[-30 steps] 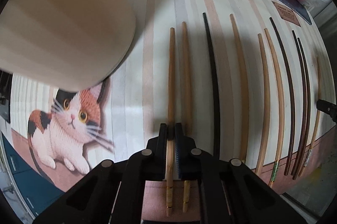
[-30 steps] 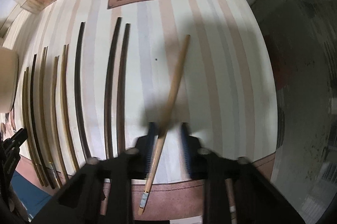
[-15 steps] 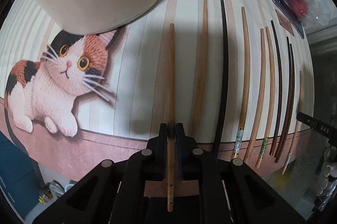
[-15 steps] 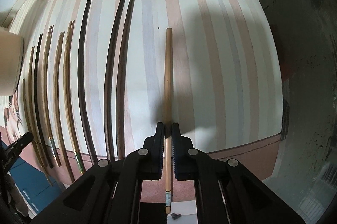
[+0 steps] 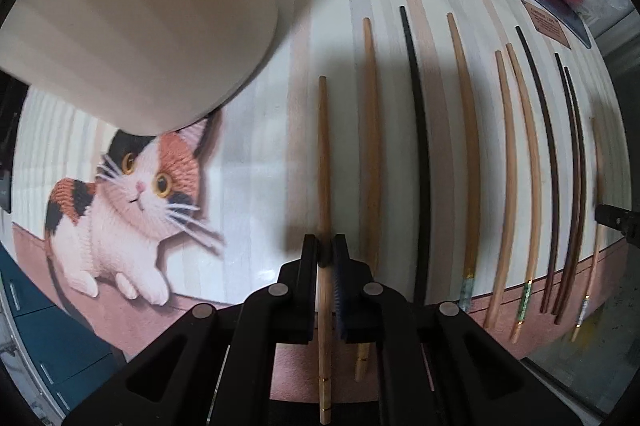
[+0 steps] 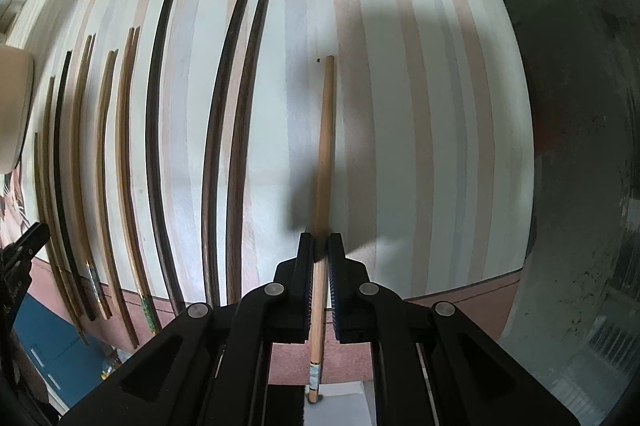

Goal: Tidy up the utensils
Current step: 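Grasp a light wooden chopstick with the right tool while the left tool grasps another, then lift both held chopsticks upright and carry them over the beige holder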

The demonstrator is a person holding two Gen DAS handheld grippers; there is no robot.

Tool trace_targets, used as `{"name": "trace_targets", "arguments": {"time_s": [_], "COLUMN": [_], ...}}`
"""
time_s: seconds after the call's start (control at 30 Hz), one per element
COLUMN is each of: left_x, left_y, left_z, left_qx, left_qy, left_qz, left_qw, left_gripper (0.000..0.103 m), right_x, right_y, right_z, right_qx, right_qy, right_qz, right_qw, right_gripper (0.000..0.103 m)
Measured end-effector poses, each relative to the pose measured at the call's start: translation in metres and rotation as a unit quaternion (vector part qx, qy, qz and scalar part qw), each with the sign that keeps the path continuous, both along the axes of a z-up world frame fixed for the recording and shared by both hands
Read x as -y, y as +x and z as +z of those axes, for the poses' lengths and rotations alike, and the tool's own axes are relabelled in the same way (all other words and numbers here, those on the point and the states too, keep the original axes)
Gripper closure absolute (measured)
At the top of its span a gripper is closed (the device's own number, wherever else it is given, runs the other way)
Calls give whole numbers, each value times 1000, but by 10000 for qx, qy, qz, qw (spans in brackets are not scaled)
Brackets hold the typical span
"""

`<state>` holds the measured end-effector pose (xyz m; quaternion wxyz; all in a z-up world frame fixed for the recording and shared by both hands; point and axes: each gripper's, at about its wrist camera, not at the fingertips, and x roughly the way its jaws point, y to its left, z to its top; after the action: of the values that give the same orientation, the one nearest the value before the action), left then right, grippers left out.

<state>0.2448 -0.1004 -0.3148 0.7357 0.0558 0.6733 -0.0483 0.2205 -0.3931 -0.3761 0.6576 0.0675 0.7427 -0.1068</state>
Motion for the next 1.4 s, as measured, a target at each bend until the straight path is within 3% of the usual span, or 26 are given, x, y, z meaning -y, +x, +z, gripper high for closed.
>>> {"name": "trace_targets", "arguments": {"time_s": [0.03,0.23,0.47,0.7,0.87,1.03,1.17,1.4], "left_x": [12,1,-34,-69,-103,-140,-158,-172], "left_y": [-1,-26,-58,-72,-74,-68,-51,-1], "left_z": [-6,41,89,102,125,180,228,283], "left_qx": [42,513,1237,1617,1946,2576,3055,3446], "left_qy": [11,-63,43,300,370,248,-42,-696], "left_qz": [27,113,421,1165,1793,2310,2400,2164], "left_qw": [10000,9986,9914,9795,9636,9379,9214,9108], "left_gripper": [98,98,98,98,98,98,98,98], "right_x": [2,5,-24,-72,-106,-141,-168,-210], "right_y": [-3,-14,-16,-10,4,22,41,82], "right_z": [1,23,70,108,124,158,197,255], "right_qx": [79,552,1153,1673,1971,2342,2716,3313], "right_qy": [38,113,171,417,697,894,962,1004], "right_qz": [-67,-326,86,655,933,1137,1292,1295], "right_qw": [9999,9979,9931,9828,9734,9614,9488,9292], "right_gripper": [96,96,96,96,96,96,96,96]}}
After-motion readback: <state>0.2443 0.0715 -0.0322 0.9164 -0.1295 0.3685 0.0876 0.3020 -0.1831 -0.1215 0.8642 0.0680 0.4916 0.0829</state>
